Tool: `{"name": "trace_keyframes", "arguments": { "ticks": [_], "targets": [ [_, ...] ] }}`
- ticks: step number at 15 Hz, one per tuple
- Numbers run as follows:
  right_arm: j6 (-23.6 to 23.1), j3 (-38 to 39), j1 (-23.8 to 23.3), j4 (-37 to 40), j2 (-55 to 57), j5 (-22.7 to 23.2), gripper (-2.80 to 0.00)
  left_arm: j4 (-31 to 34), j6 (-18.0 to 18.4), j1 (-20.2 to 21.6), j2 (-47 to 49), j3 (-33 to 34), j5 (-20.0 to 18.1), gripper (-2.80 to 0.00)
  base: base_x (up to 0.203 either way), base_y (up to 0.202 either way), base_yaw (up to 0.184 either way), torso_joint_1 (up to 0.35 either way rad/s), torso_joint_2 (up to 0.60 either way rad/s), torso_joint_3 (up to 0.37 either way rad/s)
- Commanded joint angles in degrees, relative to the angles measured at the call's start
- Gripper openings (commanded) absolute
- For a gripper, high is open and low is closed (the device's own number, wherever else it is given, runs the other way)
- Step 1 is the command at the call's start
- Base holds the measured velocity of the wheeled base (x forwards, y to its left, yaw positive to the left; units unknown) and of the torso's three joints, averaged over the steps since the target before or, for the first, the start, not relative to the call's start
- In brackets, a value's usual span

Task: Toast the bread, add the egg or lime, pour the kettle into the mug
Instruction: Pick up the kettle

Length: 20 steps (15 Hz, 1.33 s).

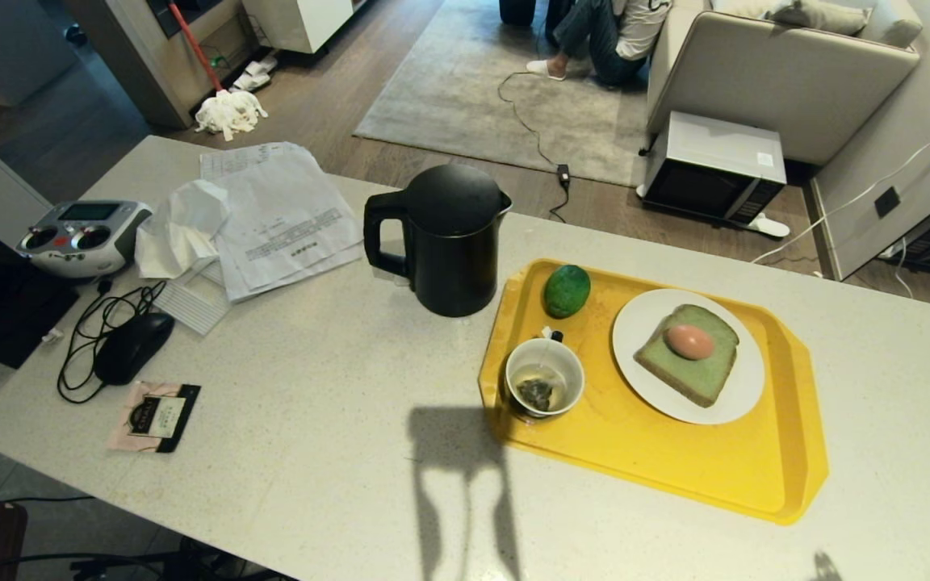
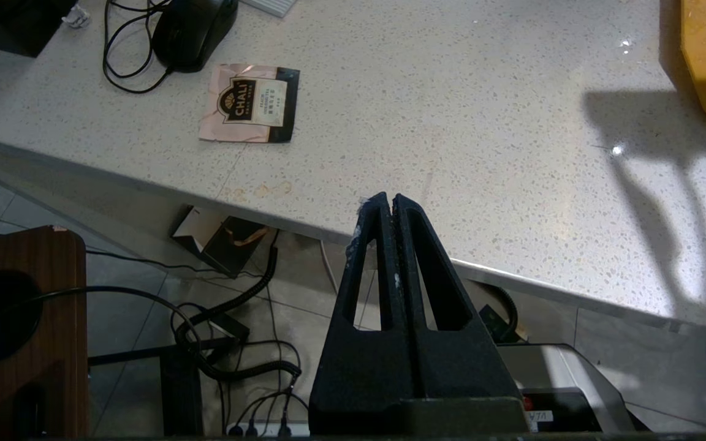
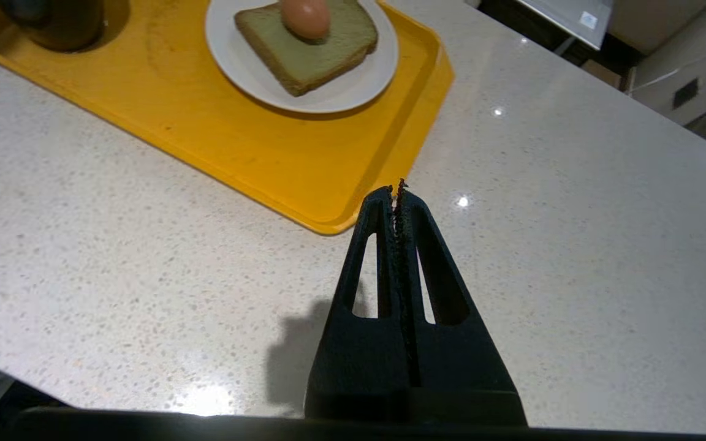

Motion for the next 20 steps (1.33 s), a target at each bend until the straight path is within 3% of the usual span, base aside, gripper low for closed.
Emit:
{"name": "trace_keyframes", "arguments": {
  "ticks": [1,9,12,20],
  "targets": [
    [0.1,0.3,0.0,0.2,0.2,1.6,-2.8,0.0,0.0,0.0,0.0,0.0,0.0,-2.8,0.0,0.0,0.0,0.0,0.0,0.0],
    [1.4,0.4,0.0,1.0,0.2,1.5,-2.8,0.0,0.0,0.0,0.0,0.0,0.0,-2.8,0.0,0.0,0.0,0.0,0.0,0.0],
    [7.5,-1.6,0.1,8.2,0.2,0.7,-2.8,0.0,0.0,0.0,0.0,0.0,0.0,-2.8,0.0,0.0,0.0,0.0,0.0,0.0],
    [9.4,-1.7,0.0,8.2,0.2,-0.8,-2.8,0.0,0.0,0.0,0.0,0.0,0.0,-2.8,0.0,0.0,0.0,0.0,0.0,0.0]
  ]
}}
